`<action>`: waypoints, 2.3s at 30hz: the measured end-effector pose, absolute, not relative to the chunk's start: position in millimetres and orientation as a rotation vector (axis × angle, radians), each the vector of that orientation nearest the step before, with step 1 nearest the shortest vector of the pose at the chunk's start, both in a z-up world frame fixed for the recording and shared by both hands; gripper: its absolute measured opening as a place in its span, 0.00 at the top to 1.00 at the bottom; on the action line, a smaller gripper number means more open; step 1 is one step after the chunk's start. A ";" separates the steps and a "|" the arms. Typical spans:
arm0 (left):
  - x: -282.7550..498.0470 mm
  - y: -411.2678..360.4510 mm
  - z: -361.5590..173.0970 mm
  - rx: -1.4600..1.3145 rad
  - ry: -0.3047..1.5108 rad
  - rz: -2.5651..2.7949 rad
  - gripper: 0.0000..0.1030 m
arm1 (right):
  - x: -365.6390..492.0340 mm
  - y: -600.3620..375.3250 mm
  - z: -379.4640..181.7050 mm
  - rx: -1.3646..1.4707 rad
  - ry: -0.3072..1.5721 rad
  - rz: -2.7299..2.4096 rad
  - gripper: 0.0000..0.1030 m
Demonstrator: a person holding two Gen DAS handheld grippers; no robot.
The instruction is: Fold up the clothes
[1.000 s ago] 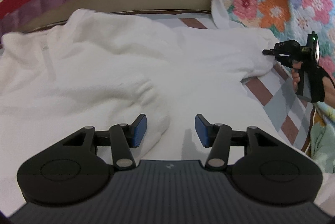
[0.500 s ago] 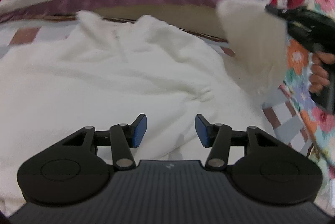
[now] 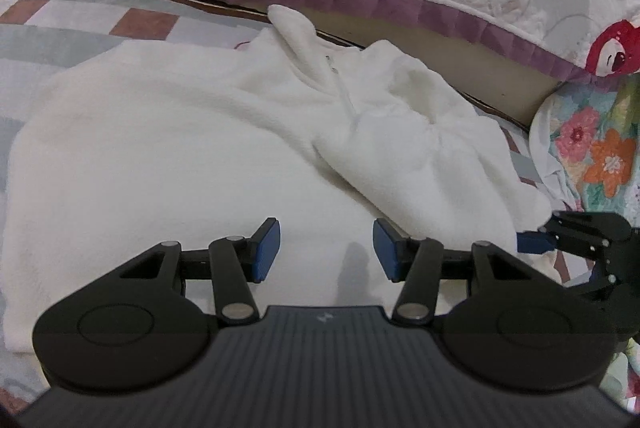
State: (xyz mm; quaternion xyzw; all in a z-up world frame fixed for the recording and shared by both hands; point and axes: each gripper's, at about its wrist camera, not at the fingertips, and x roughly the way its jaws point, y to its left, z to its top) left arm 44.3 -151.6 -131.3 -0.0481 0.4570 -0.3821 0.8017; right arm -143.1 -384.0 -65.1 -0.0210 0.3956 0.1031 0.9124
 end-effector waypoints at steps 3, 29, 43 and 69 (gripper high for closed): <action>36.2 -157.8 -129.4 -0.090 0.970 -0.847 0.50 | -165.3 -402.9 -65.0 -0.074 0.834 0.124 0.53; -30.2 -240.0 -92.4 0.195 0.789 -1.029 0.34 | -226.8 -501.3 -87.4 0.007 0.836 -0.282 0.50; -36.8 -226.2 -71.5 0.349 0.561 -0.941 0.92 | -235.8 -522.8 -97.1 0.201 0.746 -0.368 0.80; 19.9 -130.3 -88.0 0.052 0.905 -0.736 0.67 | -239.2 -510.2 -109.3 0.224 0.751 -0.413 0.80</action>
